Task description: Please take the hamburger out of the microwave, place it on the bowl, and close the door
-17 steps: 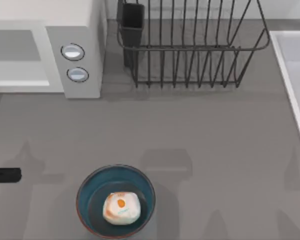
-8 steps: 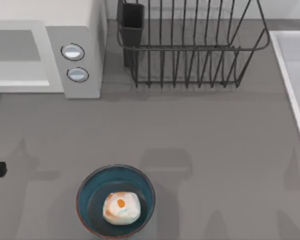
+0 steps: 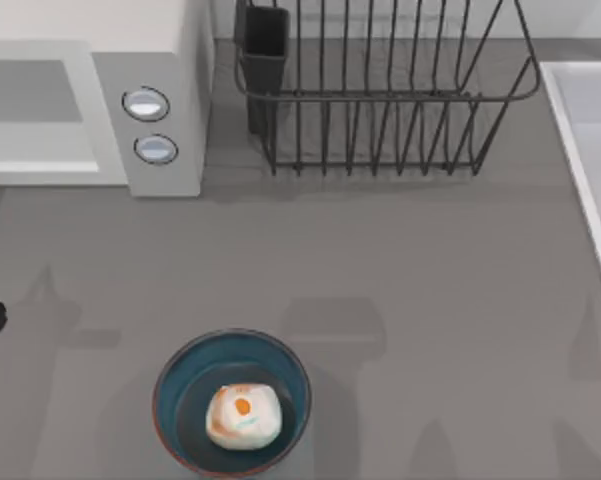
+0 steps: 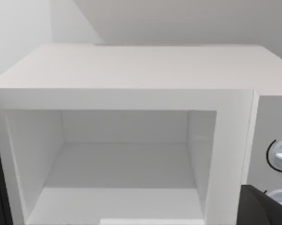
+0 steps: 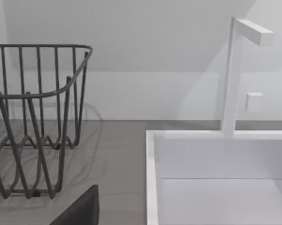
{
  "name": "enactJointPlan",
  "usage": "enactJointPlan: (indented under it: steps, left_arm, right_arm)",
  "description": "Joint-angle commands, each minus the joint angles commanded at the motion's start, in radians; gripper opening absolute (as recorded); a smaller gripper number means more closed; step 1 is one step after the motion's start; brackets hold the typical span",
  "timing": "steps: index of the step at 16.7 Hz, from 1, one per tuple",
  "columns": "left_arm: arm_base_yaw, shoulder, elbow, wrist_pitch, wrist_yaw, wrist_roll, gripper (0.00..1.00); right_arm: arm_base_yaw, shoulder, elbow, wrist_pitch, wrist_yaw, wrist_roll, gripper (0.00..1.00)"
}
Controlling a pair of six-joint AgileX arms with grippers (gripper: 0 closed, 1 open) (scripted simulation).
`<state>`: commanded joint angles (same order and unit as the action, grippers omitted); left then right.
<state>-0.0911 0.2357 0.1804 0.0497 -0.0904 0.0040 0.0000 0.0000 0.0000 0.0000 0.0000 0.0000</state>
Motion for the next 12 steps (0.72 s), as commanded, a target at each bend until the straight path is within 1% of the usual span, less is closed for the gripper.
enactJointPlan:
  steps: [3,5,8,12]
  left_arm:
    - [0.007,0.008,0.007,-0.009,0.006,0.008,0.0]
    - [0.051,0.062,0.056,-0.041,0.035,0.045,0.0]
    - [0.173,0.217,0.189,-0.128,0.116,0.144,0.0]
    - [0.406,0.524,0.443,-0.293,0.271,0.333,0.0]
  right_arm:
    - [0.0,0.0,0.0,0.0,0.0,0.0,1.0]
    - [0.0,0.0,0.0,0.0,0.0,0.0,1.0]
    - [0.0,0.0,0.0,0.0,0.0,0.0,1.0]
    - [0.0,0.0,0.0,0.0,0.0,0.0,1.0]
